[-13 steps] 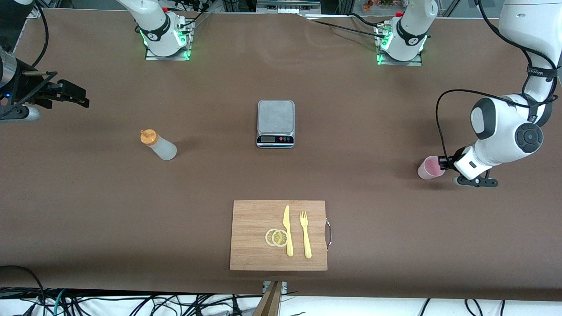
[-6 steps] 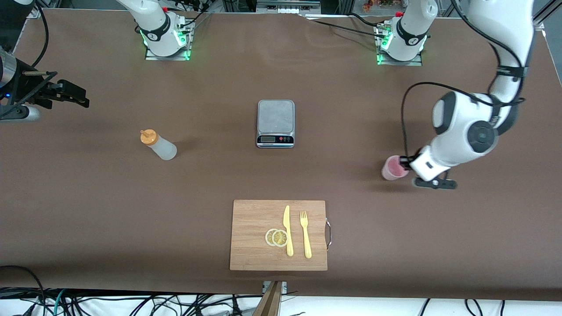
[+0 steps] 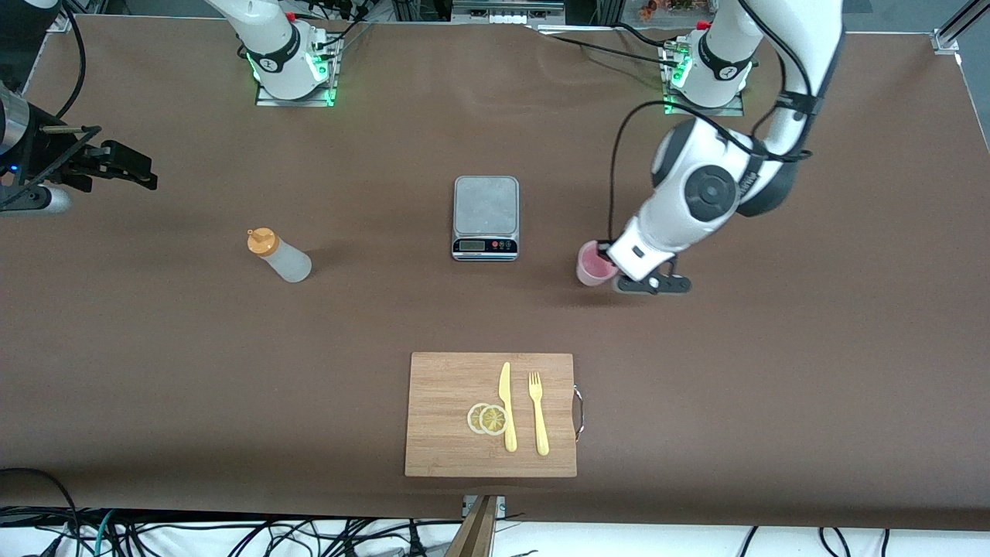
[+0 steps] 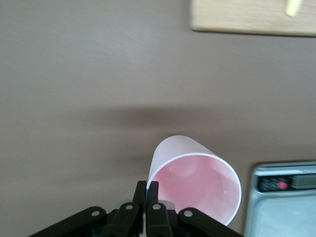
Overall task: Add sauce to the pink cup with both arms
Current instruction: 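Carry the pink cup with the left gripper onto the scale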
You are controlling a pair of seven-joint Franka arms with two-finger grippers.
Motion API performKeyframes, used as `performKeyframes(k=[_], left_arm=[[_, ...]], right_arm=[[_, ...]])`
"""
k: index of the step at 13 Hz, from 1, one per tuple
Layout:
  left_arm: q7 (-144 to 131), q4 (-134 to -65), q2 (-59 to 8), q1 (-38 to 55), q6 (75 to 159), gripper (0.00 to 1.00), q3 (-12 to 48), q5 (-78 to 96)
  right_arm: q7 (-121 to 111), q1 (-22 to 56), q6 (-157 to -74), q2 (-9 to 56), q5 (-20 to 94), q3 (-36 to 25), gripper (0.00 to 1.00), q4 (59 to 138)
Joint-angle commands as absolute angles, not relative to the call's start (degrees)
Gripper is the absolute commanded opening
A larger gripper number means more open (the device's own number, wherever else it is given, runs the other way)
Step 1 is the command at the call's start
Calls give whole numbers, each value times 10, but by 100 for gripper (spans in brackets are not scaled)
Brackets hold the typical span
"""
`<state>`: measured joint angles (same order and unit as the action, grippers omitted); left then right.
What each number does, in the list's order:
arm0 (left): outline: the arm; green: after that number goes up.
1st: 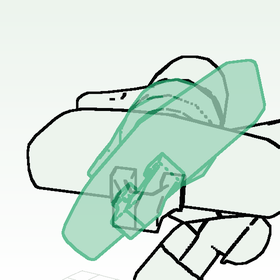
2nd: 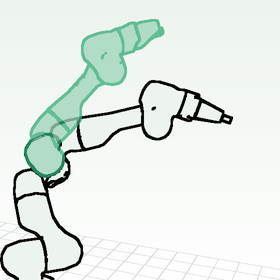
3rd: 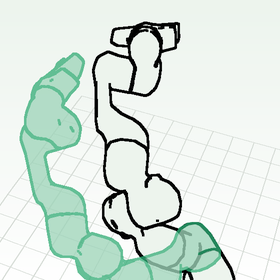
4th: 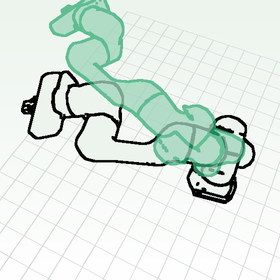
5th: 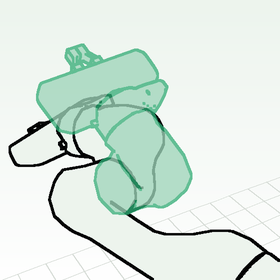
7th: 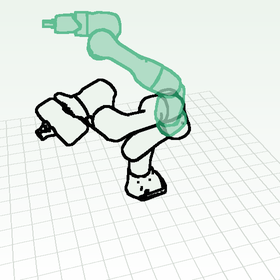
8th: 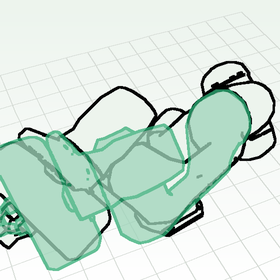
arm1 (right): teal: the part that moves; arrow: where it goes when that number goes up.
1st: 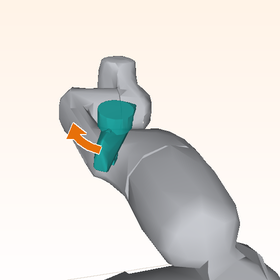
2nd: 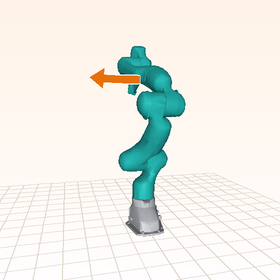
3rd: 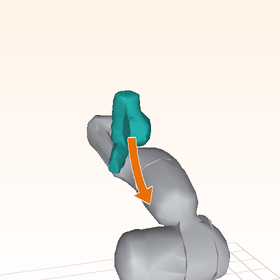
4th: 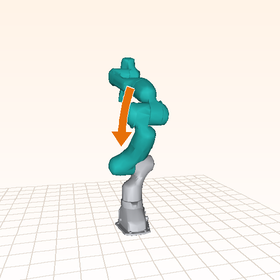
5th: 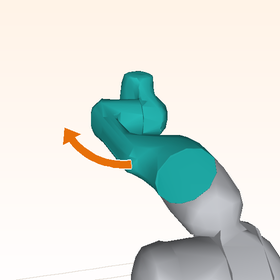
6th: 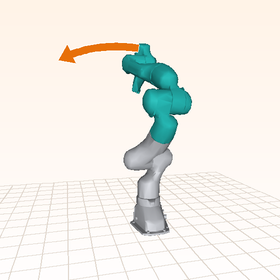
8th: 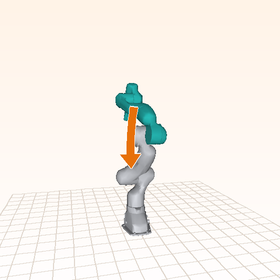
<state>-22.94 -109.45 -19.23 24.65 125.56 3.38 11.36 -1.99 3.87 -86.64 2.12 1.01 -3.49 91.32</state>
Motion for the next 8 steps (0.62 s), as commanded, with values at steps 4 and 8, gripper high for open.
performKeyframes(k=[4,8], left_arm=[[-377,-1097,-174,372,1267,0,33,149],[-451,-1099,-190,438,1309,0,33,149]], right_arm=[[-15,36,-862,25,16,-35,100,901],[-15,36,-861,26,15,-35,100,901]])
